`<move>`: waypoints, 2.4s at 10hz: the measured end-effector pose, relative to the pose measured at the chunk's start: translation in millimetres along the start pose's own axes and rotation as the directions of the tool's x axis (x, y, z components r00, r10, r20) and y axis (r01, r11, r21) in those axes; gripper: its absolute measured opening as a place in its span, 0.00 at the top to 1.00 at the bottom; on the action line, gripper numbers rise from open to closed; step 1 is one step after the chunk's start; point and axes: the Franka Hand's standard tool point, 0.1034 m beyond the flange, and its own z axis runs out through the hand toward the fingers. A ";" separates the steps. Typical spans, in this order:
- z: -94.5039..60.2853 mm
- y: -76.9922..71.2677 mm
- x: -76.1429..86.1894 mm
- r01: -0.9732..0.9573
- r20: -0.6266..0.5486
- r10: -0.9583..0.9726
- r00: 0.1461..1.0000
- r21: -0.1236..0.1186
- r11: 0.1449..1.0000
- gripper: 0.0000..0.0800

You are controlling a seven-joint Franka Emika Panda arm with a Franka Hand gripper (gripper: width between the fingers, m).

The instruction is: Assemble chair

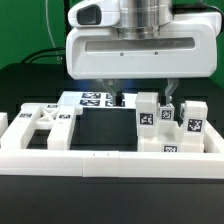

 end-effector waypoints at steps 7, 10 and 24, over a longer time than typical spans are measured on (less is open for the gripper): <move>0.8 -14.2 3.3 -0.171 -0.038 0.171 0.984 0.008 0.985 0.64; 3.4 -21.4 -10.2 -0.552 -0.055 0.554 0.831 0.046 0.833 0.64; 4.1 -29.9 -6.5 -0.970 0.046 0.999 -0.002 0.242 -0.013 0.64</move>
Offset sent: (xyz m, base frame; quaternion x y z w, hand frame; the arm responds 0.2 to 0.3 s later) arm 0.0000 0.0000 0.0000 0.0000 0.0000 0.0650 0.9979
